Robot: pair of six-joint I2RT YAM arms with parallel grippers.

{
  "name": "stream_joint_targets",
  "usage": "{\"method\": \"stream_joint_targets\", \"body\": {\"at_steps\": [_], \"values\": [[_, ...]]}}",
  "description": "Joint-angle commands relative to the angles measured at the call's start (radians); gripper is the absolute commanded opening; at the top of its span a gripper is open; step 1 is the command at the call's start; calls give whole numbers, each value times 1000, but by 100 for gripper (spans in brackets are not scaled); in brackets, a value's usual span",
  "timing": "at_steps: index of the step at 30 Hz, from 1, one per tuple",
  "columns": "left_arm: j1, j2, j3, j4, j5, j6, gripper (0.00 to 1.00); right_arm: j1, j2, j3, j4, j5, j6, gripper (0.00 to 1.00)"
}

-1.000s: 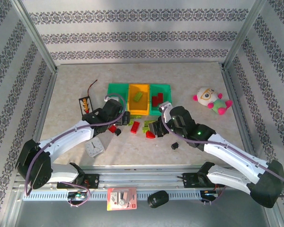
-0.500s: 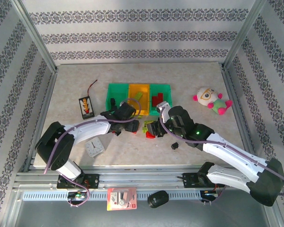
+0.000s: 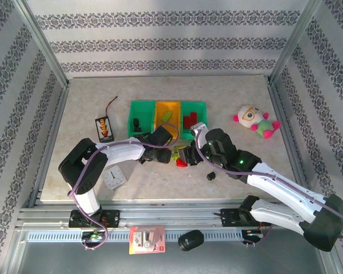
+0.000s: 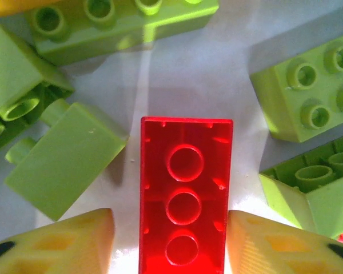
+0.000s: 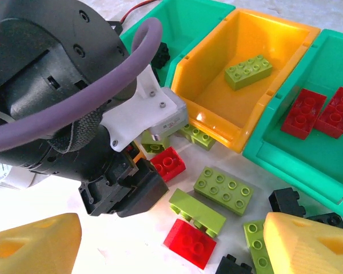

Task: Sort the legos into containers by color
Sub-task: Pick up the lego from the center of the table, then place the lego in the container.

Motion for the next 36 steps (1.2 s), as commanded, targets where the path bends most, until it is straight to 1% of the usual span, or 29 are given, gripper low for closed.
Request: {"method": "stream_joint_targets", "body": {"at_steps": [1,6,10,11,16,22,28,36], "values": [[-10,10,34,-13,7,-8,46,10,-26,-12,2,23,3,83],[-10,-47,50,-61,-14,-11,37,8,-58,-22,-17,46,1,83],[-11,-125,60,-68,-29,0,36,2,-90,-37,-24,60,7,83],[-11,-137,67,-67,-31,6,34,0,-97,-41,-23,63,8,83],[-10,-142,145,-61,-42,40,34,-8,-120,-50,-23,72,13,83],[-9,-25,344,-32,-72,131,34,-14,-136,-60,-19,80,15,83],[1,160,560,-21,-77,193,34,-26,-173,-86,-13,86,22,83],[10,425,874,-108,-51,247,35,-55,-227,-115,-27,92,30,83]]}}
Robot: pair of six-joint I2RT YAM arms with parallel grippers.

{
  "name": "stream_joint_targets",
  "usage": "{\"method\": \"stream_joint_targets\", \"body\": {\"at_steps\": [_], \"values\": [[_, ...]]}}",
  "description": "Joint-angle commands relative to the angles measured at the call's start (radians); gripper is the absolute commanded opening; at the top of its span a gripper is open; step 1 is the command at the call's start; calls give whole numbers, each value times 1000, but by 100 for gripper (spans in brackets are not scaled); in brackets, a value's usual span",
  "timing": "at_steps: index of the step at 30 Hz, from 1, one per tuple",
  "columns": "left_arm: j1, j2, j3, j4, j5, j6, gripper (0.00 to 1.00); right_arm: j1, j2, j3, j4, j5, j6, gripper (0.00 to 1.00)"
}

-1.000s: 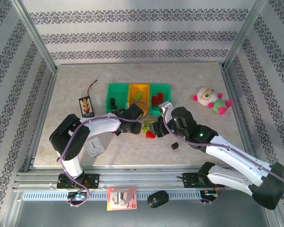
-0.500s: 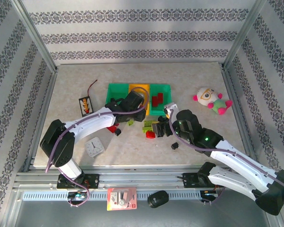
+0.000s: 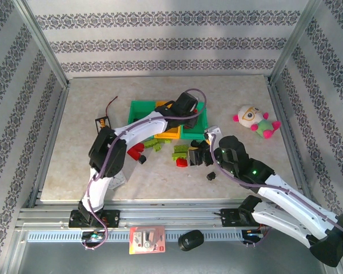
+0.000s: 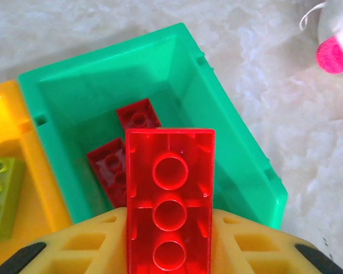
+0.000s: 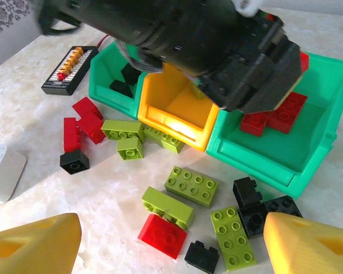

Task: Sort the legos into containers by color
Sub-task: Place the lego in the container.

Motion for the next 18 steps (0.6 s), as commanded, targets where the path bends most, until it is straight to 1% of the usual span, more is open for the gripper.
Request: {"method": "stream_joint_targets", "body": {"at_steps": [1,4,5,6,9,13,18], "values": [[10,74,125,-76,9,44,35,-14,-27,-15,-9,26,23,83],[12,126,206,-117,23,46,39,-22,-43,-18,-21,33,23,83],[12,131,223,-128,25,46,42,-22,-48,-17,-25,35,22,83],[11,129,230,-131,26,47,46,-24,-52,-16,-31,35,20,83],[12,90,219,-120,31,53,63,-32,-63,-15,-43,45,20,83],[12,-6,143,-77,32,72,77,-42,-67,-19,-48,58,39,83],[11,-180,-48,7,20,81,96,-46,-56,-30,-48,69,67,83]]}}
